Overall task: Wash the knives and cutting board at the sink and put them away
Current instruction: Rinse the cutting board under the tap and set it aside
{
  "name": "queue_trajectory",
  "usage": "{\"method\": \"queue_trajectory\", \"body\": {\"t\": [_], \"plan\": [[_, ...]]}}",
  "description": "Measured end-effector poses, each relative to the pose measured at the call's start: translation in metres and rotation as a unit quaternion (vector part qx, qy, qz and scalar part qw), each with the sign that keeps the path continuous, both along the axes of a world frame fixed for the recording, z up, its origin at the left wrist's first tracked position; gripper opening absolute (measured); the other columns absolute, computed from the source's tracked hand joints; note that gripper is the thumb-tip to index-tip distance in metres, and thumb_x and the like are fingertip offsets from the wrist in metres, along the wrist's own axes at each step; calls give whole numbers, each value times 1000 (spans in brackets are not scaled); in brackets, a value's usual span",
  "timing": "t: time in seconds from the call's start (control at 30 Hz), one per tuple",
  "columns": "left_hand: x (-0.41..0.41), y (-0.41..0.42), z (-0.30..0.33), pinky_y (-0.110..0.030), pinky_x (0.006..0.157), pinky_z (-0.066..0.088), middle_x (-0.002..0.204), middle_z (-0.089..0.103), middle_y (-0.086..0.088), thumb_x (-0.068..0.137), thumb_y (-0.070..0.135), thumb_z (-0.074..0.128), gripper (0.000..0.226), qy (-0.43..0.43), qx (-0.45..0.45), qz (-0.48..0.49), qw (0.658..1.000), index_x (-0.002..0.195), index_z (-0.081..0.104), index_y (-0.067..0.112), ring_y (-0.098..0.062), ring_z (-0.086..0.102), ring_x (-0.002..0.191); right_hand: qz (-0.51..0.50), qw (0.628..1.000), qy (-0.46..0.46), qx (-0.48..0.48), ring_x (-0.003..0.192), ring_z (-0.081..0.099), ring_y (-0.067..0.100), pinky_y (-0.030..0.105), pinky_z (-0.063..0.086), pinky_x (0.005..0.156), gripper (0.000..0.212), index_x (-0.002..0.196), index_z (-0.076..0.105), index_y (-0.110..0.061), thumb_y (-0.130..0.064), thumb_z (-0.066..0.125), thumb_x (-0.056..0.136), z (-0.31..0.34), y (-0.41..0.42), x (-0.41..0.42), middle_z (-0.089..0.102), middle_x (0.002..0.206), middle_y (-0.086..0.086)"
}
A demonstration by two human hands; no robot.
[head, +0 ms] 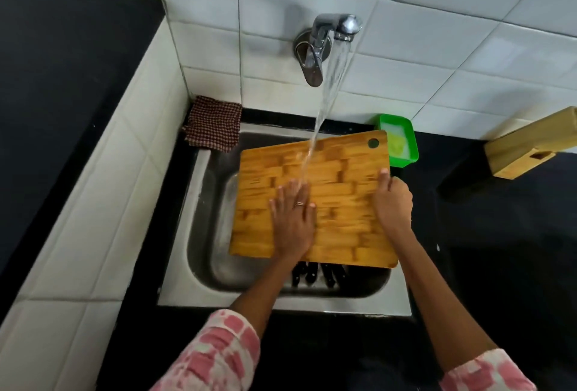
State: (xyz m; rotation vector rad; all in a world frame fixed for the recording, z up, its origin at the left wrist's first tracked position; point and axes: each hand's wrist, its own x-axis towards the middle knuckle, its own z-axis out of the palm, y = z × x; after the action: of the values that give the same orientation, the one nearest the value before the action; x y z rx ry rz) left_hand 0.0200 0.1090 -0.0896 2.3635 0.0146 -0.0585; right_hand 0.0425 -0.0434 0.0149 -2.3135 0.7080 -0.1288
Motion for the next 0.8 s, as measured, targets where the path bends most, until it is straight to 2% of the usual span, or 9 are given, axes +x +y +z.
{"method": "queue_trajectory", "body": {"t": [0.1,0.17,0.23,0.33,0.4,0.5,0.6,0.7,0.8], "plan": [[10,46,-32,-48,117,5,156,14,-13,94,49,20,64,106,-6,165,981,149,18,16,-27,9,145,-18,1000,-9,-7,97,56,37,41,40,81,46,86,51,-4,-40,27,100,4,1,-8,59,99,20],[11,60,-37,-50,116,5,155,12,-20,98,44,26,60,169,1,229,959,149,16,14,-32,8,144,-22,1000,-14,-9,94,56,35,38,39,77,45,83,50,-4,-40,27,101,6,8,-10,58,94,17],[9,46,-26,-51,116,1,156,6,-21,98,47,24,64,179,-6,229,957,150,8,13,-34,3,144,-17,1000,-20,-9,88,56,33,33,36,71,48,84,53,-2,-39,27,101,5,16,-8,57,89,15],[-6,2,-10,-52,112,-9,156,-6,-10,95,55,14,66,122,-6,129,984,150,0,22,-28,-7,145,3,1000,-22,-13,82,56,28,30,35,67,50,94,57,1,-39,27,101,5,26,-6,62,94,17],[-12,1,-11,-49,112,-10,157,-1,-3,89,59,8,71,99,-24,106,989,150,5,24,-24,-3,146,1,1000,-20,-16,86,57,30,31,37,68,51,98,58,2,-39,27,101,5,26,-7,62,97,17],[-11,37,-35,-52,116,1,157,16,-8,92,55,15,70,145,-26,212,966,148,21,15,-26,12,145,-17,999,-18,-24,97,57,37,40,41,78,53,100,58,4,-40,27,101,8,17,-13,61,103,21],[-6,61,-43,-51,115,11,153,20,-20,96,51,25,71,241,-41,306,920,146,22,2,-32,17,142,-29,999,-13,-25,95,57,36,38,41,77,53,101,57,4,-39,26,101,12,17,-18,60,100,19],[10,37,-15,-55,115,8,154,11,-23,93,58,23,77,243,-69,257,933,148,14,5,-38,10,142,-14,999,-10,-27,79,57,28,33,40,63,51,97,58,0,-40,26,100,12,33,-18,58,87,12],[40,3,17,-57,115,3,156,-1,-20,95,55,11,71,171,-75,136,973,150,4,12,-37,-2,144,10,999,-10,-39,79,62,32,44,51,69,50,94,55,-4,-44,25,99,7,51,-21,64,87,14]]}}
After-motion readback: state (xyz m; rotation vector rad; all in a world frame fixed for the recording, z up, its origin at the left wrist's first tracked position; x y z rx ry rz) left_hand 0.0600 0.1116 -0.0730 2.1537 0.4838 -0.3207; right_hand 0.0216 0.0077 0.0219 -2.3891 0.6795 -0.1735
